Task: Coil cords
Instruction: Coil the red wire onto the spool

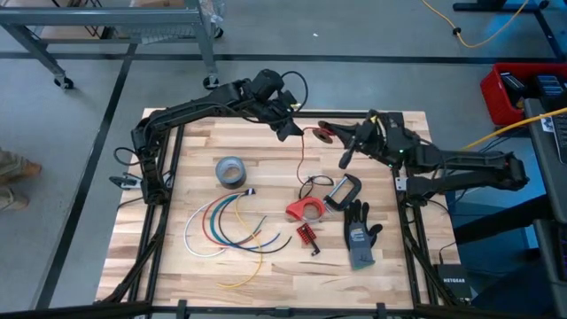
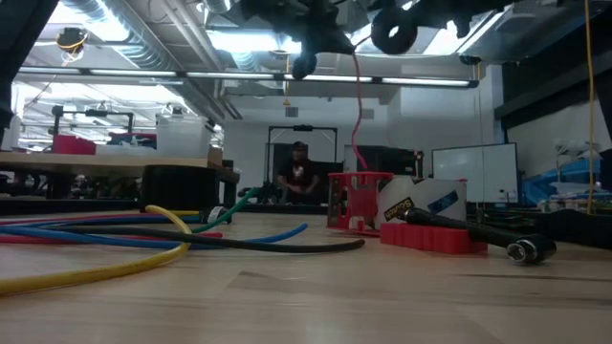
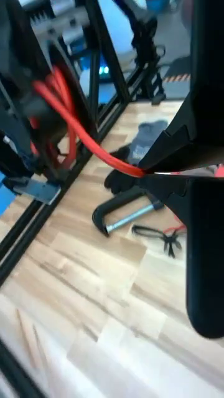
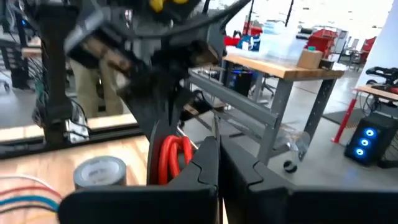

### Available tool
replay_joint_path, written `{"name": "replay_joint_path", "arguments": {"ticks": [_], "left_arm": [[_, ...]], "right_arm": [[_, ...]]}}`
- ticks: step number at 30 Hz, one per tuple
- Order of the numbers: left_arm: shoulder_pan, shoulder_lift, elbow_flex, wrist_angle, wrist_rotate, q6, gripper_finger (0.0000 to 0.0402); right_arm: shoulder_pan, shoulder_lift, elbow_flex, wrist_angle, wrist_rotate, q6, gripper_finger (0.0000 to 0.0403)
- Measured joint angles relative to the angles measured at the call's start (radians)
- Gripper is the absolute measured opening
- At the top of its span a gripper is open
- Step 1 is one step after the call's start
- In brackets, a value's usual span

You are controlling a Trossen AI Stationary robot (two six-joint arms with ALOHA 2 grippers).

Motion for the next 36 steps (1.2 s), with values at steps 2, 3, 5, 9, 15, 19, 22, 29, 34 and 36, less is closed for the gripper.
{"name": "replay_joint_path", "arguments": {"ticks": [2, 3, 5, 9, 15, 19, 22, 29, 34, 36], "left_arm": [[-0.001, 0.0, 0.0, -0.013, -0.035, 0.024, 0.0], [-0.006, 0.0, 0.0, -0.021, -0.057, 0.04, 0.0], [-0.018, 0.0, 0.0, -0.026, -0.103, 0.064, 0.0], [-0.047, -0.001, 0.0, -0.026, -0.17, 0.107, 0.0], [-0.094, -0.001, 0.001, -0.004, -0.231, 0.192, 0.0], [-0.123, -0.001, 0.001, 0.01, -0.256, 0.297, 0.001], [-0.144, 0.001, 0.0, 0.0, -0.275, 0.414, 0.0026], [-0.182, 0.028, -0.002, 0.016, -0.405, 0.476, 0.01], [-0.19, 0.049, -0.002, -0.041, -0.466, 0.37, 0.0133], [-0.191, 0.049, -0.002, -0.093, -0.566, 0.322, 0.0132]], "right_arm": [[0.0, -0.015, 0.0, 0.012, 0.0, 0.0, 0.0003], [0.0, -0.021, 0.0, 0.022, 0.0, 0.0, 0.0003], [-0.001, -0.03, 0.0, 0.047, 0.0, 0.0, 0.0003], [-0.001, -0.03, -0.002, 0.114, 0.0, -0.001, 0.0003], [-0.001, -0.026, -0.003, 0.178, -0.001, -0.001, 0.0003], [-0.001, -0.026, -0.003, 0.197, -0.001, -0.001, 0.0003], [-0.001, -0.027, -0.002, 0.218, 0.0, -0.001, 0.0003], [-0.001, -0.028, 0.001, 0.249, -0.017, -0.004, 0.0003], [-0.001, -0.03, 0.001, 0.254, 0.008, -0.026, 0.0003], [-0.001, -0.033, 0.001, 0.257, 0.02, -0.04, 0.0003]]}}
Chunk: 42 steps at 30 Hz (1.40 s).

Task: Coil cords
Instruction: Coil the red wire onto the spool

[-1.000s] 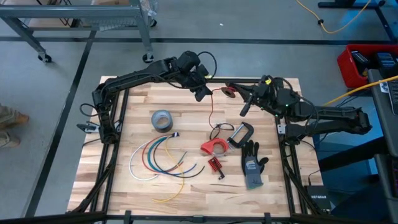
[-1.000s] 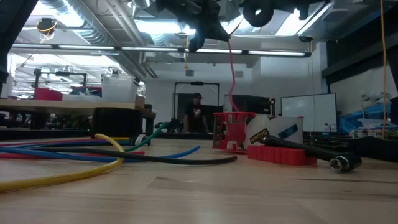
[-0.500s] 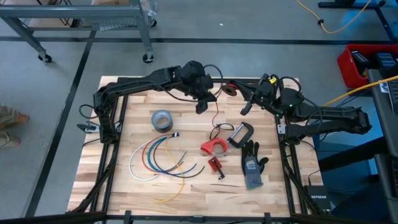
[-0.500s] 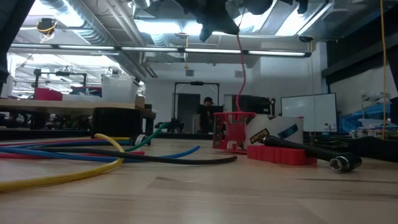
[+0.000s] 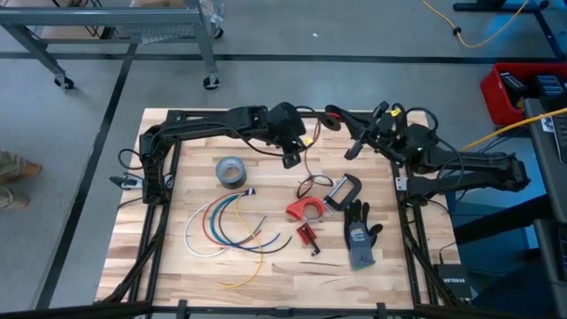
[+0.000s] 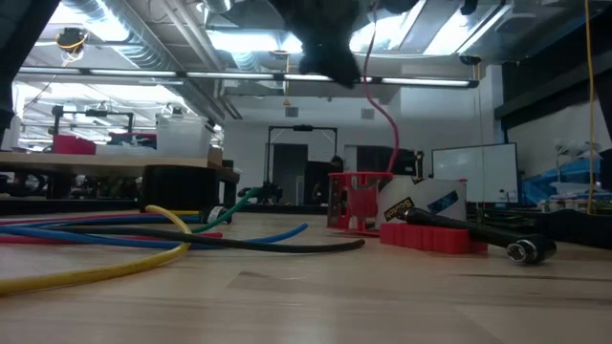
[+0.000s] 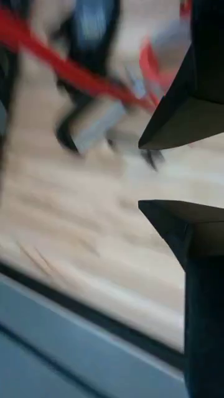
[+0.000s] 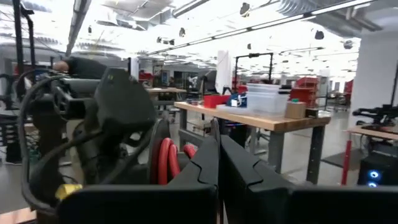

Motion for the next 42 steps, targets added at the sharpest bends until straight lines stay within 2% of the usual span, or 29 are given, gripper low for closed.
{"name": "replay_joint_path", "arguments": {"ticks": [3, 5, 14, 22, 26, 31, 35, 38, 42], "left_arm": [[0.005, -0.005, 0.0, -0.096, -0.147, -0.024, 0.0117], [0.007, -0.01, 0.0, -0.132, -0.188, -0.024, 0.0104], [0.055, -0.073, 0.0, -0.291, -0.201, 0.009, 0.0061], [0.104, -0.184, -0.001, -0.331, -0.2, 0.026, 0.0053], [0.123, -0.248, -0.022, -0.342, -0.201, 0.029, 0.0055], [0.149, -0.393, -0.207, -0.283, -0.2, -0.003, 0.0056], [0.161, -0.549, -0.411, -0.144, -0.196, -0.048, 0.0056], [0.144, -0.65, -0.595, 0.037, -0.157, -0.068, 0.0056], [0.106, -0.72, -0.856, 0.411, -0.066, -0.17, 0.0056]], "right_arm": [[0.0, -0.012, 0.0, -0.001, 0.015, -0.012, 0.0003], [0.0, -0.022, 0.0, -0.007, 0.035, -0.034, 0.0003], [0.0, -0.113, -0.001, -0.1, 0.049, -0.048, 0.0003], [0.0, -0.269, -0.001, -0.327, 0.041, 0.039, 0.0003], [0.0, -0.317, -0.001, -0.417, 0.001, 0.088, 0.0003], [0.0, -0.344, -0.001, -0.499, -0.011, 0.114, 0.0003], [0.0, -0.344, -0.001, -0.503, -0.012, 0.115, 0.0003], [0.0, -0.339, -0.001, -0.502, -0.012, 0.115, 0.0003], [0.0, -0.326, -0.001, -0.485, -0.039, 0.136, 0.0003]]}}
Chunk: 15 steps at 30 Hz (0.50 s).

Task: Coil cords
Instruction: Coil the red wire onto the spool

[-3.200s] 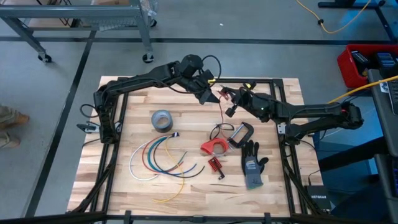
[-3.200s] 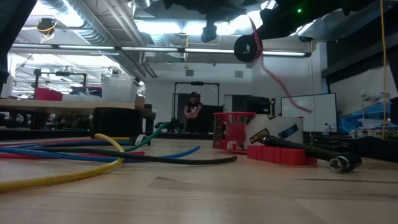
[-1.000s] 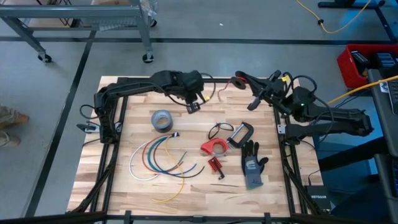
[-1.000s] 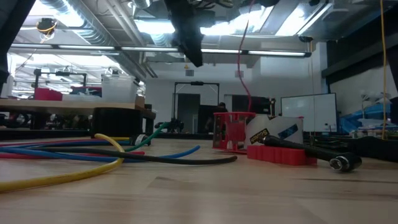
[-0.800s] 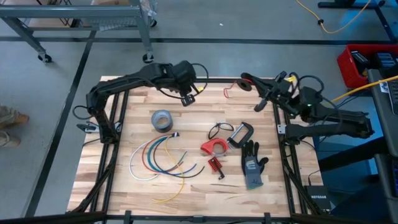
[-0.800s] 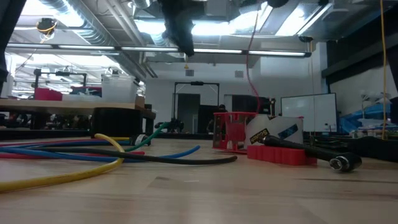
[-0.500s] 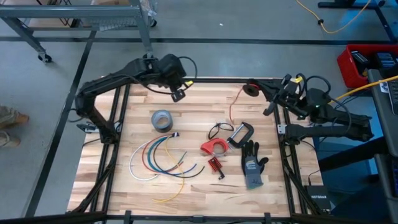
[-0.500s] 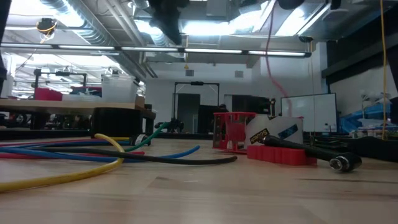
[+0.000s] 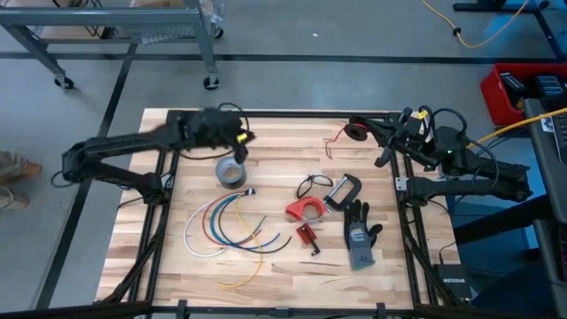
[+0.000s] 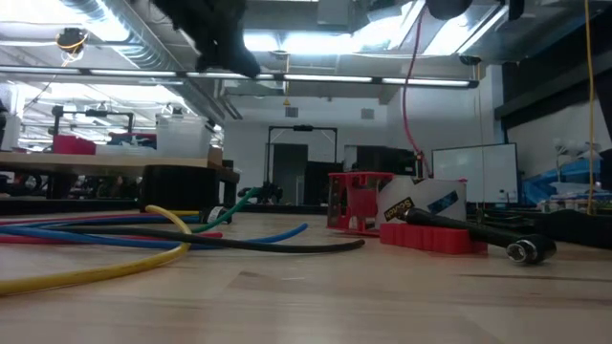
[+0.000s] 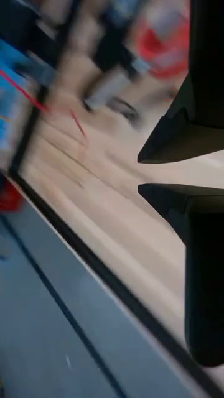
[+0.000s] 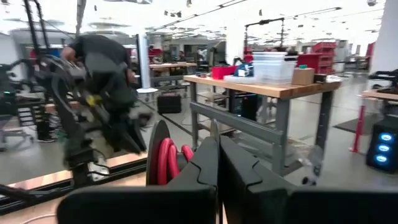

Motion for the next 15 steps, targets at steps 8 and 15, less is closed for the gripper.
{"name": "replay_joint_path", "arguments": {"ticks": [8, 15], "left_arm": [[-0.115, 0.162, -0.337, 0.813, 0.043, -0.283, 0.0056], [-0.181, 0.379, -0.321, 1.057, 0.138, -0.32, 0.0056]], "right_arm": [[0.0, 0.054, 0.0, 0.062, -0.017, 0.005, 0.0003], [0.0, 0.118, 0.0, 0.126, -0.017, 0.0, 0.0003]]}}
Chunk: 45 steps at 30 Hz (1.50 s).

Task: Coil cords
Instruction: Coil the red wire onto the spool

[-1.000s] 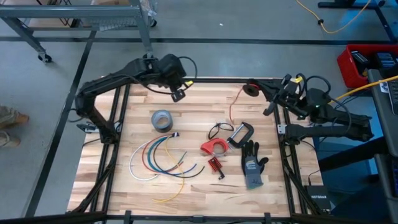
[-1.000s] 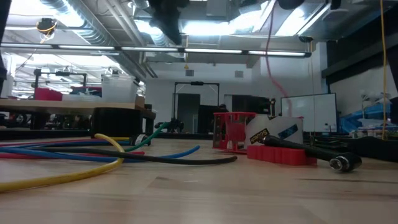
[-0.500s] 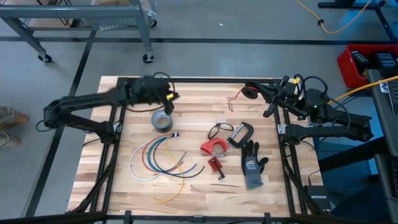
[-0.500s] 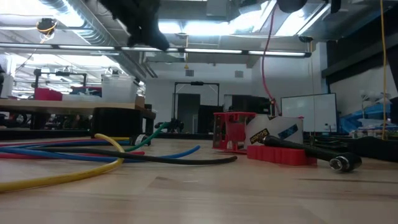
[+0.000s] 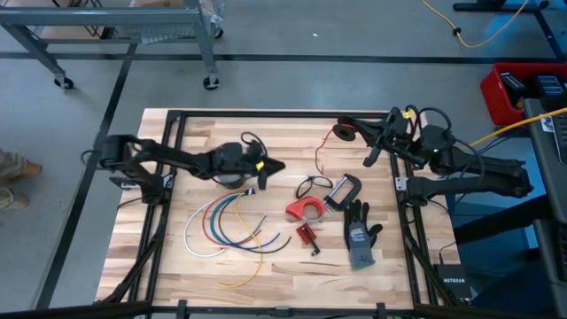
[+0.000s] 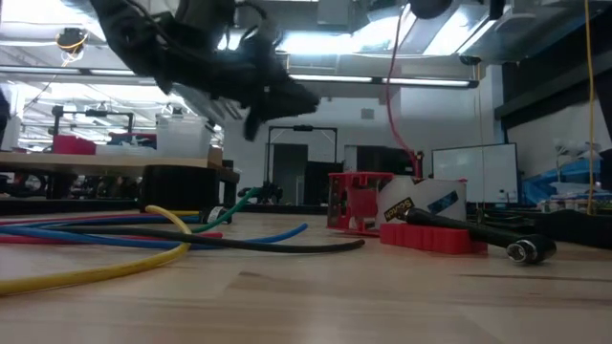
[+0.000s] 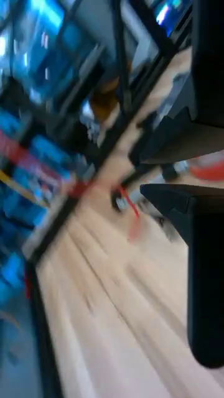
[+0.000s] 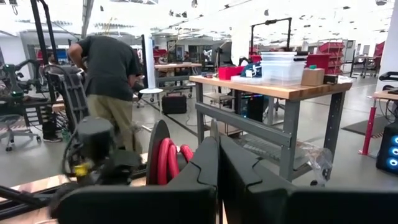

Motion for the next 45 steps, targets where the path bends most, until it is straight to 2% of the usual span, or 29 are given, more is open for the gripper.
{"name": "replay_joint_path", "arguments": {"ticks": [4, 6, 10, 14, 26, 33, 39, 42, 45], "left_arm": [[-0.035, 0.103, 0.048, 0.239, 0.005, 0.141, 0.0057], [-0.045, 0.135, 0.074, 0.294, -0.007, 0.232, 0.0057], [-0.054, 0.178, 0.124, 0.265, -0.078, 0.393, 0.0057], [-0.057, 0.212, 0.158, 0.224, -0.143, 0.467, 0.0057], [-0.056, 0.231, 0.188, 0.241, -0.19, 0.512, 0.0056], [-0.082, 0.231, 0.188, 0.234, -0.173, 0.369, 0.0057], [-0.117, 0.231, 0.188, 0.248, -0.154, 0.314, 0.0057], [-0.13, 0.231, 0.188, 0.276, -0.155, 0.358, 0.0056], [-0.139, 0.23, 0.188, 0.285, -0.18, 0.484, 0.0056]], "right_arm": [[0.0, 0.047, 0.0, 0.008, 0.0, 0.001, 0.0003], [0.0, 0.068, 0.0, 0.008, 0.0, 0.007, 0.0003], [0.0, 0.113, 0.0, 0.042, -0.026, 0.026, 0.0003], [0.0, 0.151, 0.0, 0.111, -0.074, 0.026, 0.0003], [0.0, 0.201, 0.0, 0.18, -0.104, 0.027, 0.0003], [0.0, 0.2, 0.0, 0.18, -0.104, 0.024, 0.0003], [0.0, 0.2, 0.0, 0.18, -0.104, 0.024, 0.0003], [0.0, 0.2, 0.0, 0.18, -0.104, 0.024, 0.0003], [0.0, 0.2, 0.0, 0.18, -0.104, 0.024, 0.0003]]}}
